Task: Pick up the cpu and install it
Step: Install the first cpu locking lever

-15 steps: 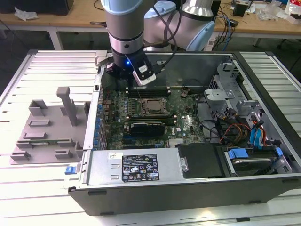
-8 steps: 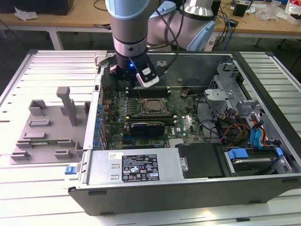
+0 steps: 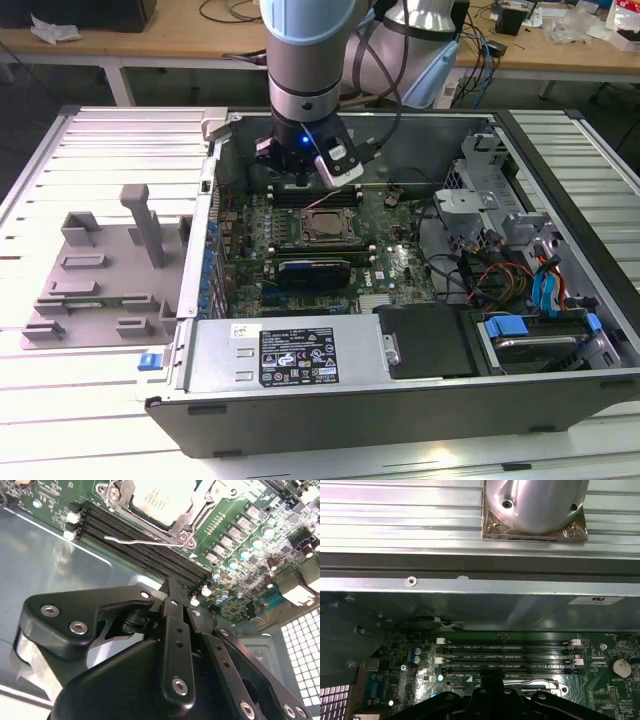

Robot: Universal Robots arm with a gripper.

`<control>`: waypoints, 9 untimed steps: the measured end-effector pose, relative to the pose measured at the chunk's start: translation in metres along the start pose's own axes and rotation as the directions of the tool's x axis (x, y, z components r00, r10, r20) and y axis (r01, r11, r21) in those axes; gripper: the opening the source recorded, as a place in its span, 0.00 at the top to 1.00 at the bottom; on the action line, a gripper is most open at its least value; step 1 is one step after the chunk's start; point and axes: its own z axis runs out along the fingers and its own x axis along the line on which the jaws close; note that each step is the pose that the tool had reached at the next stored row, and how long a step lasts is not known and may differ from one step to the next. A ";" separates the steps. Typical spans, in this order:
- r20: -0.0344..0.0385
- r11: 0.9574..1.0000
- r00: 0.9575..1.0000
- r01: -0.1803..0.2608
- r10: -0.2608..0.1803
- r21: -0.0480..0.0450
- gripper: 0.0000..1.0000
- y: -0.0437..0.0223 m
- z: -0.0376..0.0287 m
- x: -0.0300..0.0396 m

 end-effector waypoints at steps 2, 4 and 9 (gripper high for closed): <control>0.004 1.000 1.000 -0.011 0.011 0.001 0.89 -0.0002 0.0007 -0.0006; 0.014 0.999 0.999 -0.041 0.041 0.003 0.89 -0.0006 0.0017 -0.0006; 0.035 0.995 0.994 -0.104 0.104 0.008 0.89 -0.0011 0.0036 -0.0006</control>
